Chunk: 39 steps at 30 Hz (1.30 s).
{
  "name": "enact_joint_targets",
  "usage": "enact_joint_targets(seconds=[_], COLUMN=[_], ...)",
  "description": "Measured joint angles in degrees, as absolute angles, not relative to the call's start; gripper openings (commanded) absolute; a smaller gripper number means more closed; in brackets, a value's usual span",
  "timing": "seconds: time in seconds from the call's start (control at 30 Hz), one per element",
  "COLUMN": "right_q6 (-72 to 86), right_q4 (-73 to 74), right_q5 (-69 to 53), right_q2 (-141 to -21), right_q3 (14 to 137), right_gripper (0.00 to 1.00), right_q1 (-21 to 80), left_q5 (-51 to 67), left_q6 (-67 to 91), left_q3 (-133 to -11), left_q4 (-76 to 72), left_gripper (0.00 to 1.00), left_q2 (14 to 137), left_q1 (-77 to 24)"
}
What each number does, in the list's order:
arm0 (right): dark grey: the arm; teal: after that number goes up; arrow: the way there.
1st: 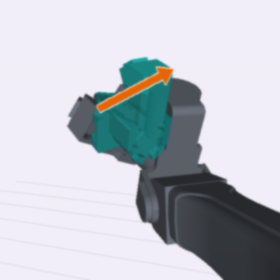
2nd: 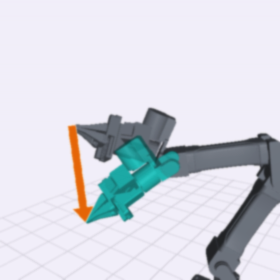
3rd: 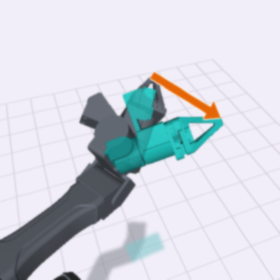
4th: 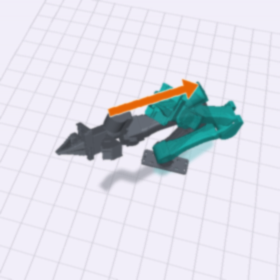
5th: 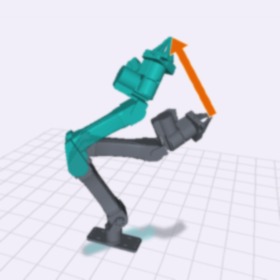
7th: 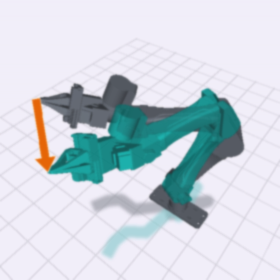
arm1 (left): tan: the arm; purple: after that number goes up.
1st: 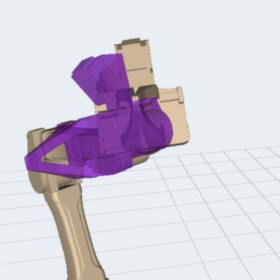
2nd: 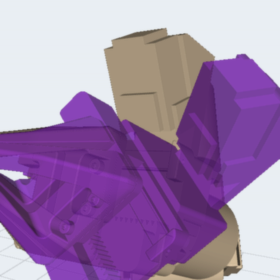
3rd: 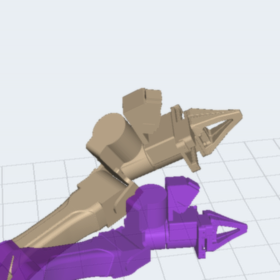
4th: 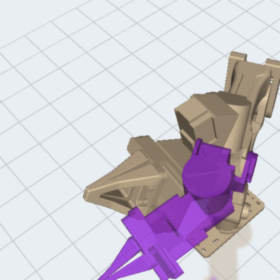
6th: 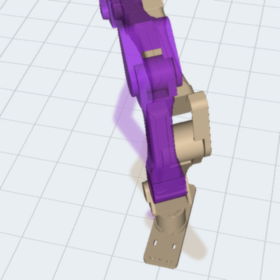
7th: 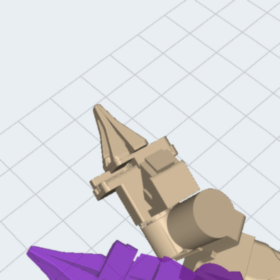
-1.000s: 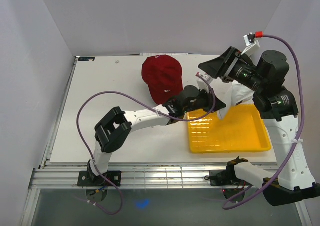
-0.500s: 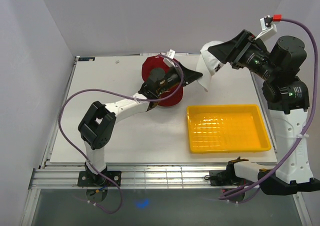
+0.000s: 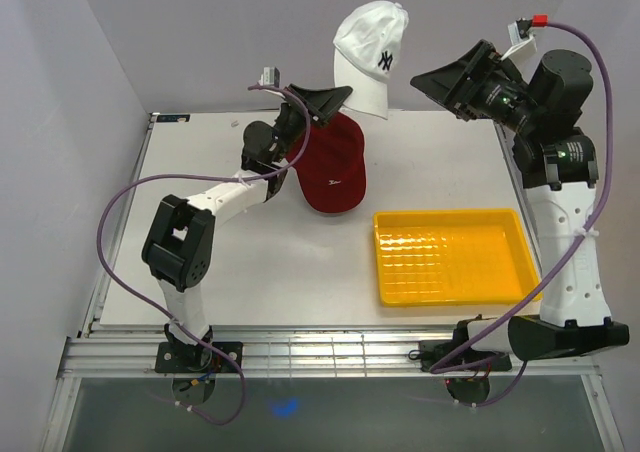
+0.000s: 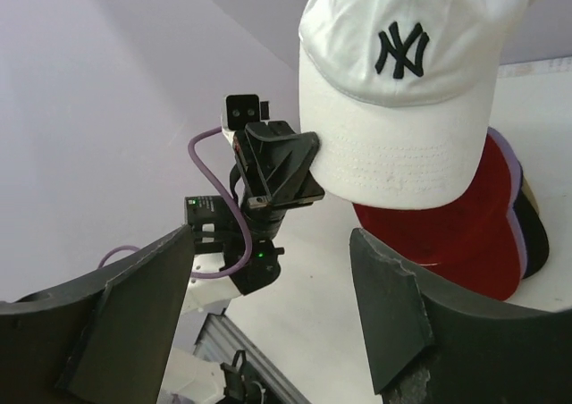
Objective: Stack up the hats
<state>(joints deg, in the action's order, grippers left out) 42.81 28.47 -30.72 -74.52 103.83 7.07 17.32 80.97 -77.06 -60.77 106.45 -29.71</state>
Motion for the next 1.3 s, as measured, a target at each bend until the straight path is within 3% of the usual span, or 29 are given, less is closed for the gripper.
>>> enact_joint_targets(seconds=[0.33, 0.8, 1.3], right_q6=[54.1, 65.1, 71.7], right_q4=[11.7, -9.5, -18.3], right_q5=[-41.3, -44.4, -42.3], right_q2=[-84.9, -85.2, -88.3], right_q3=[93.4, 77.0, 75.5], right_gripper=[0.86, 0.93, 0.93], right_q1=[6.3, 6.0, 11.2], left_q5=[15.2, 12.0, 11.3], left_q6=[92.1, 98.6, 100.5], left_q3=[-74.5, -70.0, -67.3], left_q4=[-70.9, -73.8, -74.1], left_gripper=[0.0, 0.0, 0.0], left_q2=[106.5, 106.5, 106.4], left_q1=[-27.7, -26.1, -26.1])
